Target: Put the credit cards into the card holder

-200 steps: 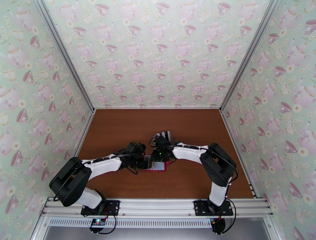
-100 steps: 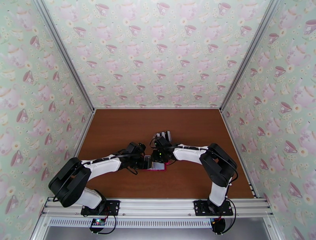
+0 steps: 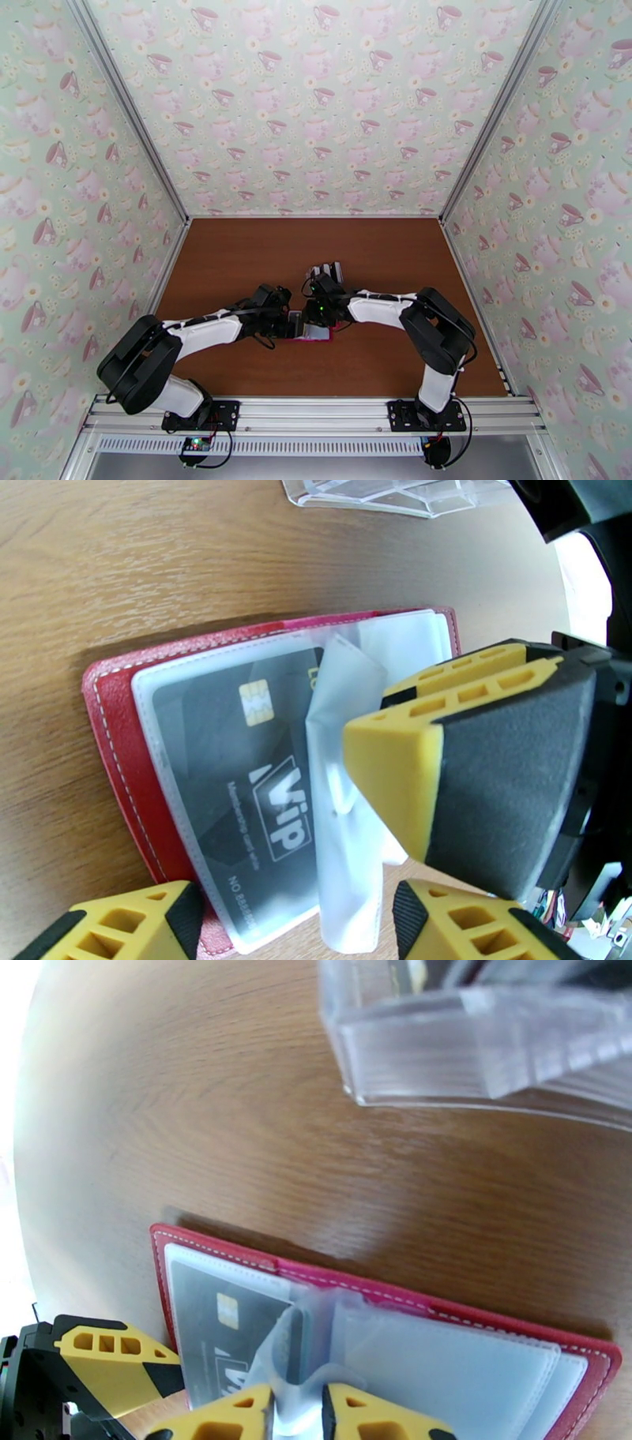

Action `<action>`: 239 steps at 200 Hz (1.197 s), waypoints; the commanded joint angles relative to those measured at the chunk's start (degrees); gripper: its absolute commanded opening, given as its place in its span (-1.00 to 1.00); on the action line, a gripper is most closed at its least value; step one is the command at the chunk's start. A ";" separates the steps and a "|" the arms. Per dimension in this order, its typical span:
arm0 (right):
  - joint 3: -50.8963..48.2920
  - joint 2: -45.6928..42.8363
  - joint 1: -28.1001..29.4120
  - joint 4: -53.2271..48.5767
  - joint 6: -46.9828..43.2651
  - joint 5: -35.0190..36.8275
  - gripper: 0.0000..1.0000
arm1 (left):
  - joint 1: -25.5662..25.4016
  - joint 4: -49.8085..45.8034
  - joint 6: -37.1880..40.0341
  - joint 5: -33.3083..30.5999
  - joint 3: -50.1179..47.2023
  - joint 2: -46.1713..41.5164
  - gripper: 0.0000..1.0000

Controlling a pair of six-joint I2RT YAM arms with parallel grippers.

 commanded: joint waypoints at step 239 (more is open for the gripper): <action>-7.96 -15.20 -1.78 7.69 9.04 -0.41 -0.45 | -3.06 -6.98 -0.30 -12.21 -1.47 3.87 -0.11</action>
